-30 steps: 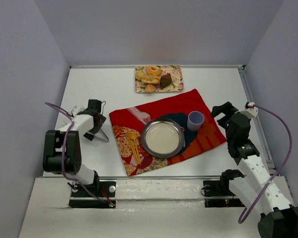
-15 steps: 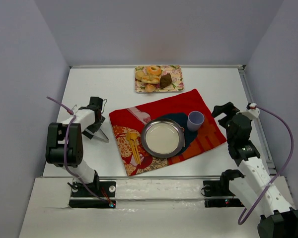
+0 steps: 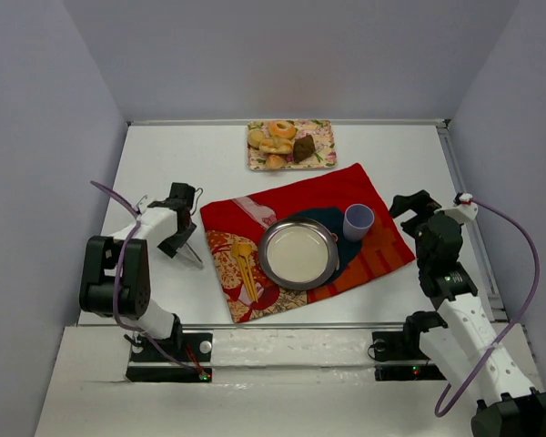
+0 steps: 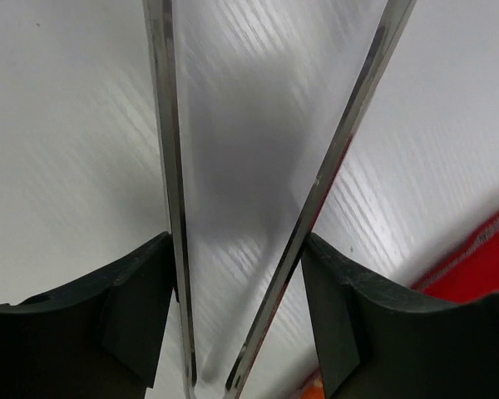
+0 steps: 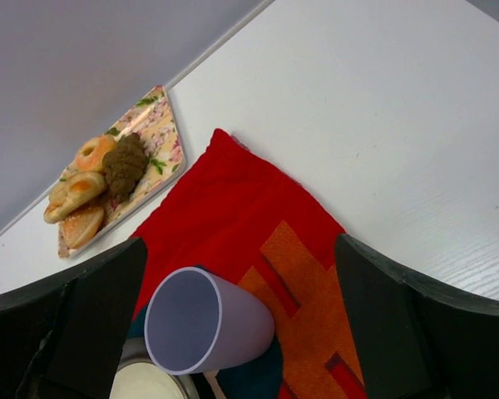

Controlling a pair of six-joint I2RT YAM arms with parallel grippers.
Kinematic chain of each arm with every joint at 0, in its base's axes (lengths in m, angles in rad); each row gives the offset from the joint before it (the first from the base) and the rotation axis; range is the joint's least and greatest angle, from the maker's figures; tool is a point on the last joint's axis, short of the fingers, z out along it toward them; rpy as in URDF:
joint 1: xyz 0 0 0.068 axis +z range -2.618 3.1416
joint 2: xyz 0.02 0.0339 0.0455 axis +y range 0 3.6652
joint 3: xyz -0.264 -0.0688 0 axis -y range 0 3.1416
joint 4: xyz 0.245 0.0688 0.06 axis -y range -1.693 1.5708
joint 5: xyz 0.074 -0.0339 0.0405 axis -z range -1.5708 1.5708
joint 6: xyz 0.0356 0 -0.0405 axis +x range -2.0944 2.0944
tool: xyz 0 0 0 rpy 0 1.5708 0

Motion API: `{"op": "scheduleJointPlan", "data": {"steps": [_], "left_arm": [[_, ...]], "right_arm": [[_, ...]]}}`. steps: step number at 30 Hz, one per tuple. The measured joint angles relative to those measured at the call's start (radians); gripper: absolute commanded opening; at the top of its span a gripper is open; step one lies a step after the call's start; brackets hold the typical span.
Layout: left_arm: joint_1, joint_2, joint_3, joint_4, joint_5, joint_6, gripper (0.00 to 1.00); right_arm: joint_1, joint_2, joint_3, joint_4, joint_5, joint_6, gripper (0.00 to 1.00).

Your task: Place the bread

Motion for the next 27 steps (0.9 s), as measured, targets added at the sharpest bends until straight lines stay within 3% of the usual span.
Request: {"op": "scheduleJointPlan", "data": {"steps": [7,10,17,22,27], "left_arm": [[-0.198,-0.229,0.029,-0.136,-0.037,-0.002,0.61],[-0.206,-0.394,0.041,-0.126,-0.034,0.015,0.55],[-0.201,-0.769,0.015,-0.034,0.063,0.126,0.55],[-0.201,-0.823,0.015,0.071,0.215,0.223,0.54],[-0.229,-0.634,0.051,0.161,0.398,0.344,0.52]], "right_arm": [[0.000,-0.006,-0.001,0.000,0.000,0.000,1.00],[0.000,-0.019,-0.003,0.001,0.000,0.000,1.00],[0.000,-0.042,-0.005,0.002,0.000,0.000,1.00],[0.000,-0.042,-0.005,0.002,0.000,0.000,1.00],[0.000,-0.043,-0.005,0.002,-0.001,0.000,1.00]]}}
